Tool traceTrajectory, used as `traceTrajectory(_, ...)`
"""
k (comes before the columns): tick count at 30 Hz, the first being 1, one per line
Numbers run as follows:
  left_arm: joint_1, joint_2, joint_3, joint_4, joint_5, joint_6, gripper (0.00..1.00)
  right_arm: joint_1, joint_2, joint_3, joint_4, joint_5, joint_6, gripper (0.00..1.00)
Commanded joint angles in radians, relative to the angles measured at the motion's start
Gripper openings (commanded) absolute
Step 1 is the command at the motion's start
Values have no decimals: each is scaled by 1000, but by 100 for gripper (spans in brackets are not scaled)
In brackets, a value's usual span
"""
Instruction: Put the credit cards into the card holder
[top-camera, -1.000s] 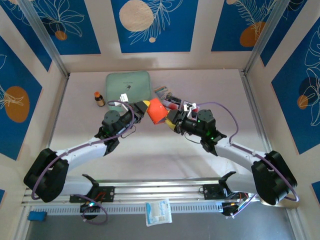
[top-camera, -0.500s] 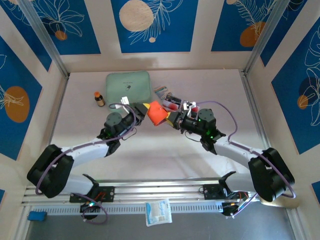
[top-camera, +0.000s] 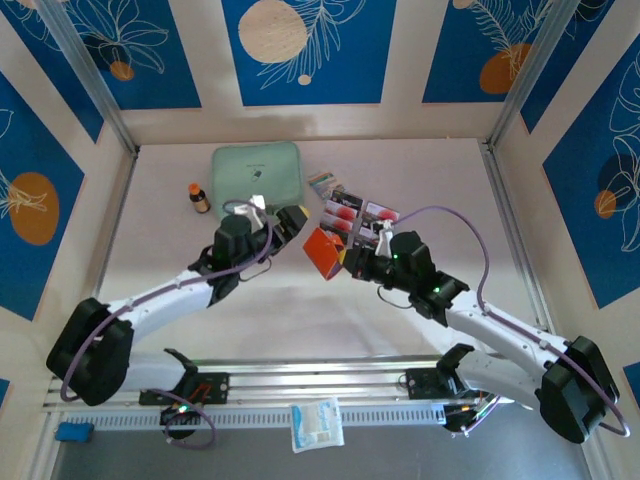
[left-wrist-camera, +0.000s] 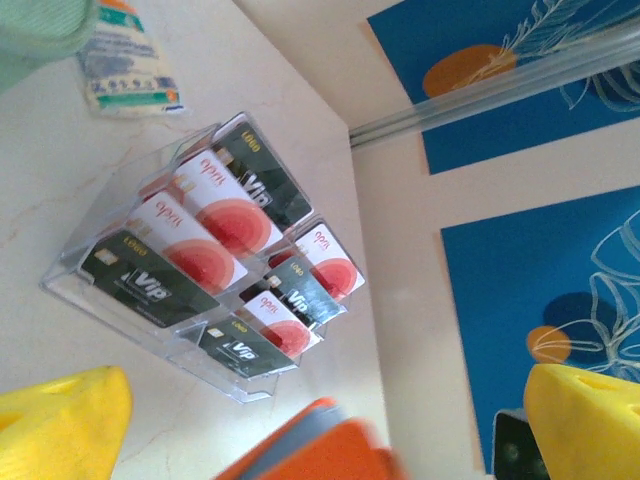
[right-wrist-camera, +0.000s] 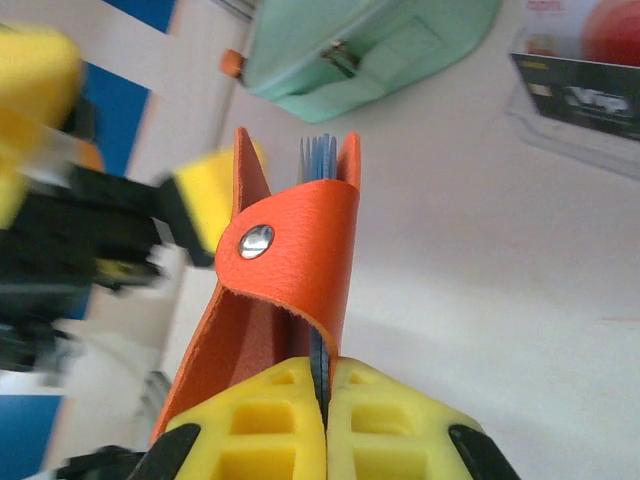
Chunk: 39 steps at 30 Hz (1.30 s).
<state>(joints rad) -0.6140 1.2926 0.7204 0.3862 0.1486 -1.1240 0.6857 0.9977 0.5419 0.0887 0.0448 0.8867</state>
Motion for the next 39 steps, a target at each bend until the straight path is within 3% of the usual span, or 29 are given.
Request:
traceTrajectory(1,-29,-2,165,-430,-14,152,100,55,0,28,-88,157,-118,0)
traceTrajectory(5,-73,35,275,-627,-102,194,100,120,37,66,-103,243,-152,0)
traceTrajectory(10,-104,72,335,-727,-165,212,100,186,90,118,-124,326,-182,0)
traceTrajectory(18,-111,114,351,-789,-197,235,100,234,140,176,-137,384,-214,0)
traceTrajectory(28,-113,56,244,-792,-258,218,100,206,122,158,-161,391,-163,0)
traceTrajectory(39,-114,15,133,-740,-119,297,100,136,100,39,-88,325,49,0)
